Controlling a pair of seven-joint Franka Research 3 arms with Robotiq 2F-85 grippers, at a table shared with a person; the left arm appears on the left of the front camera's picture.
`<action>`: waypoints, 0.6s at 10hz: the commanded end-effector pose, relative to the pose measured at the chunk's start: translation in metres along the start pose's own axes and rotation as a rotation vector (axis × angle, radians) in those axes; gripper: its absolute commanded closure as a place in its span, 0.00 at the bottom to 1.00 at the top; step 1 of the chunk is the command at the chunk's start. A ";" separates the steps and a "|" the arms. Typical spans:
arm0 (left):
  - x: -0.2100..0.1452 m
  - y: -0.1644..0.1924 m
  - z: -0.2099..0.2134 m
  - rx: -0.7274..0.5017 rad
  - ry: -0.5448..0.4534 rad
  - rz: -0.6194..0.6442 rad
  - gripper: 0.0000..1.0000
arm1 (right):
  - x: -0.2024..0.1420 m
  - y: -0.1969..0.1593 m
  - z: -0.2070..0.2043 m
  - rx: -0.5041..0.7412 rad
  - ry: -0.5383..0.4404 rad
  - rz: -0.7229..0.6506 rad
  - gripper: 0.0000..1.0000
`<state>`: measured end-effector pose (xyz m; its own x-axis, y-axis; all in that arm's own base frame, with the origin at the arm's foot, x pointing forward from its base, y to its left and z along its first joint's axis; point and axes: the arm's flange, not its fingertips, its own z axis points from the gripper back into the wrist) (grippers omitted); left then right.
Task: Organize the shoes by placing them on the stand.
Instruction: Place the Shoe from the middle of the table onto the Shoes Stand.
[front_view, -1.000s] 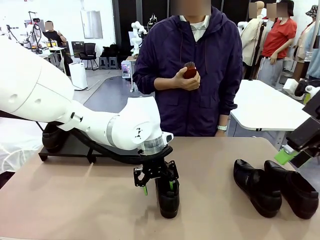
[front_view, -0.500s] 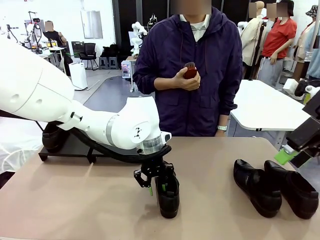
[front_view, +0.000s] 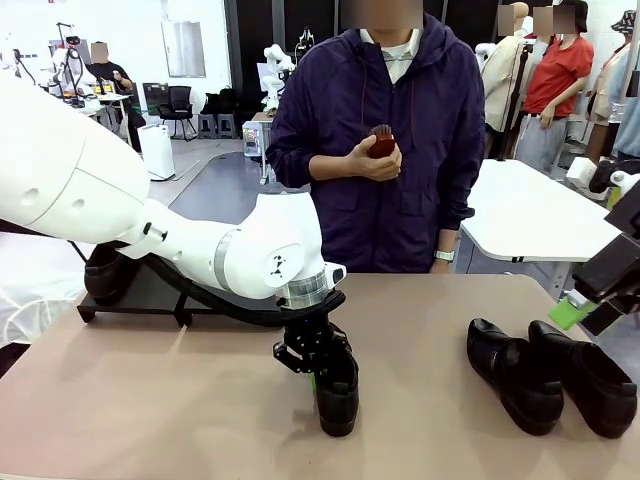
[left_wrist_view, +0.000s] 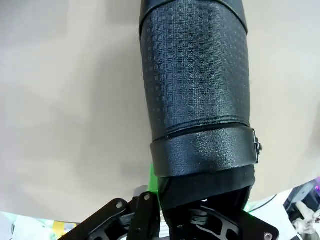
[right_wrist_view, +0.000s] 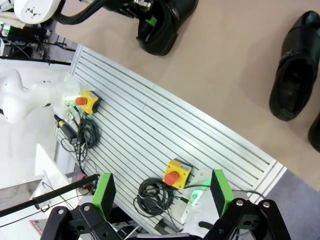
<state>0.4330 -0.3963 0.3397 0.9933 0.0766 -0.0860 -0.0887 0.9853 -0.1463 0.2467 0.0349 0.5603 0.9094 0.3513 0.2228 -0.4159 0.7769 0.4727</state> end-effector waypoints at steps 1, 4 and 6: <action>0.001 -0.001 0.021 0.024 -0.039 -0.038 1.00 | 0.002 -0.001 0.004 0.020 -0.001 0.024 0.00; -0.024 0.016 0.109 0.031 -0.080 -0.228 1.00 | 0.002 -0.001 0.004 0.020 -0.001 0.024 0.00; -0.058 0.041 0.156 -0.002 -0.140 -0.375 1.00 | 0.002 -0.001 0.004 0.020 -0.001 0.024 0.00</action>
<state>0.4024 -0.3621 0.4836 0.9772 -0.2003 0.0698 0.2072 0.9717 -0.1132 0.2470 0.0348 0.5603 0.9095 0.3512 0.2223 -0.4156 0.7768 0.4732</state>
